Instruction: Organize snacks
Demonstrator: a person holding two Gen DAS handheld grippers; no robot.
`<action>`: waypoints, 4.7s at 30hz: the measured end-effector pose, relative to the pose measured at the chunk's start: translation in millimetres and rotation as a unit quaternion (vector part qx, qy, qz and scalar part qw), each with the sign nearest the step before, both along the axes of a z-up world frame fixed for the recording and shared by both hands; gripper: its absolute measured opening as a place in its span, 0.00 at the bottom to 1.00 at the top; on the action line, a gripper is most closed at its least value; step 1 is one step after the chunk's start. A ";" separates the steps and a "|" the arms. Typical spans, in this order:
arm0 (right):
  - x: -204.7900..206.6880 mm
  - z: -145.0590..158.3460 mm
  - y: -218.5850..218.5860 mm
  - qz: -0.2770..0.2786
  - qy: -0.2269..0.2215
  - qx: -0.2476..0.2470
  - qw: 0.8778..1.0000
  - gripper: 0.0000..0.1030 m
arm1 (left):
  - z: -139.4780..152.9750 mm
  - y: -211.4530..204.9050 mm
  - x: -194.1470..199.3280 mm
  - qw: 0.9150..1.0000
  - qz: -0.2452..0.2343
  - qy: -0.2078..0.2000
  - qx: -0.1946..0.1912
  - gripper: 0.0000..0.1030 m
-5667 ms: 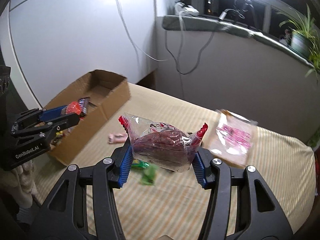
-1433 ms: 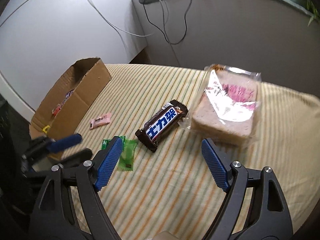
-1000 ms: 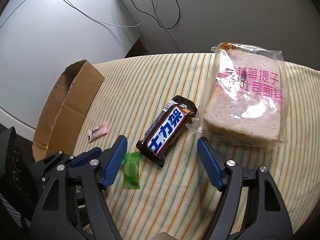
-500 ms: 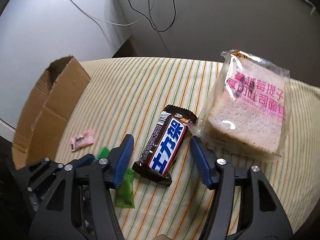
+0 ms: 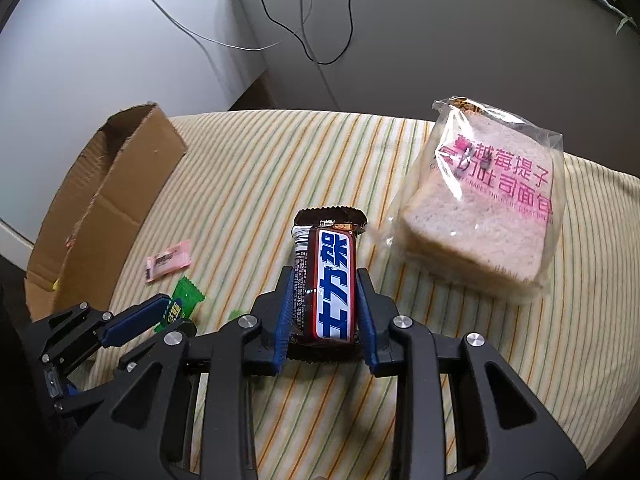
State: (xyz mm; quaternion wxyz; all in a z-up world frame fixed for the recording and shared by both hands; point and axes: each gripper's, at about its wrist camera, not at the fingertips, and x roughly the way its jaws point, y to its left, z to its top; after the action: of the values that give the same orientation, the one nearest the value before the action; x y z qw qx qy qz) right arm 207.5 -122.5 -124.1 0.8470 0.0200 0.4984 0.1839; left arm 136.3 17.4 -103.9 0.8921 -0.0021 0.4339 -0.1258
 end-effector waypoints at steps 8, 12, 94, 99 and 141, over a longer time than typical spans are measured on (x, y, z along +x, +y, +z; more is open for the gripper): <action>-22.6 26.2 1.0 0.009 -0.023 0.015 1.000 0.29 | 28.8 9.8 -23.7 0.999 0.012 -0.037 -0.013 0.19; -33.9 42.5 2.9 0.015 -0.039 0.020 0.999 0.29 | 42.3 17.1 -35.7 0.998 0.020 -0.055 -0.017 0.20; -38.6 87.6 192.4 0.152 -0.106 0.014 0.983 0.75 | 54.6 160.8 -60.8 0.983 0.159 -0.087 -0.001 0.56; -40.7 93.7 181.1 0.140 -0.114 0.017 0.983 0.82 | 58.6 156.2 -63.6 0.983 0.157 -0.093 0.001 0.57; -59.7 34.4 -9.8 0.097 -0.058 0.000 0.994 0.53 | 38.6 18.4 -21.4 0.998 0.037 -0.039 -0.014 0.41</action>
State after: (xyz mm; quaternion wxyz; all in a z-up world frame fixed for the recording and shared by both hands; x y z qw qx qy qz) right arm 147.7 -132.3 -89.6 0.8526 -0.0386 0.4481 0.2660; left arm 114.9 35.8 -65.3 0.9124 -0.0262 0.3964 -0.0986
